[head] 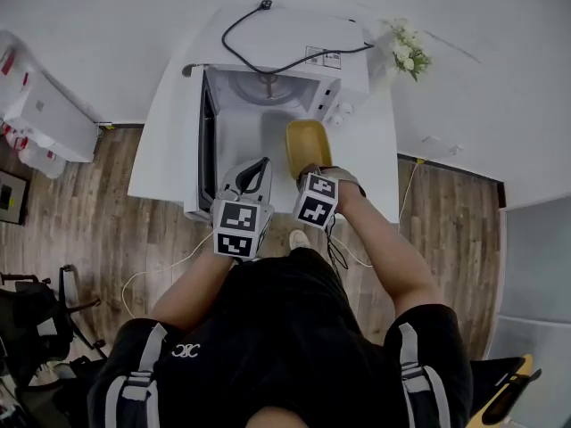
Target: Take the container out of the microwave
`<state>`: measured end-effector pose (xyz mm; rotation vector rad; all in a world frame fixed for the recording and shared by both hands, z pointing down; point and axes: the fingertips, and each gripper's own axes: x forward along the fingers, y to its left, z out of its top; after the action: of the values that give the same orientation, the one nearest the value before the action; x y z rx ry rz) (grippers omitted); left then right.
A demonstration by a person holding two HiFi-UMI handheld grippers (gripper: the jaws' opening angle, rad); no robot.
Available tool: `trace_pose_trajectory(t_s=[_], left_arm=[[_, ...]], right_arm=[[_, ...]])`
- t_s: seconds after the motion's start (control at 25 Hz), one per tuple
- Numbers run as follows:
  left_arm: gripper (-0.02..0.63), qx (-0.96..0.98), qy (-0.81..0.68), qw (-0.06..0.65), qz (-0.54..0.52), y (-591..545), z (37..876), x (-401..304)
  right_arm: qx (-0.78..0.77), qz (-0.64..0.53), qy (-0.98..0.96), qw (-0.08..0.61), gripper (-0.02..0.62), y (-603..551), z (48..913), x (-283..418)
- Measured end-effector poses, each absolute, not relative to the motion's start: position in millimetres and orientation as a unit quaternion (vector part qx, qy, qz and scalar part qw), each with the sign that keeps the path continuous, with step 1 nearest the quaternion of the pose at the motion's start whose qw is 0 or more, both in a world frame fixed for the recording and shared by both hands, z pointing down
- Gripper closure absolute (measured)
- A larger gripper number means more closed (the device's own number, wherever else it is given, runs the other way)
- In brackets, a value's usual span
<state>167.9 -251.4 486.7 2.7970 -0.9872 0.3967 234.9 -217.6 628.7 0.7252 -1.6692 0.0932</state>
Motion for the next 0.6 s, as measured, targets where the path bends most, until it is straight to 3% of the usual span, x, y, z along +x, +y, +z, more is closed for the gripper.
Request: trace_pose_trajectory(t_s=[0.6], left_arm=[[0.592,0.949,-0.268,0.074,0.146,-222.7,498.2,198.2]], right_arm=[[0.366,0.078,-0.698,0.611,0.578,-172.0,625.8,266.1]])
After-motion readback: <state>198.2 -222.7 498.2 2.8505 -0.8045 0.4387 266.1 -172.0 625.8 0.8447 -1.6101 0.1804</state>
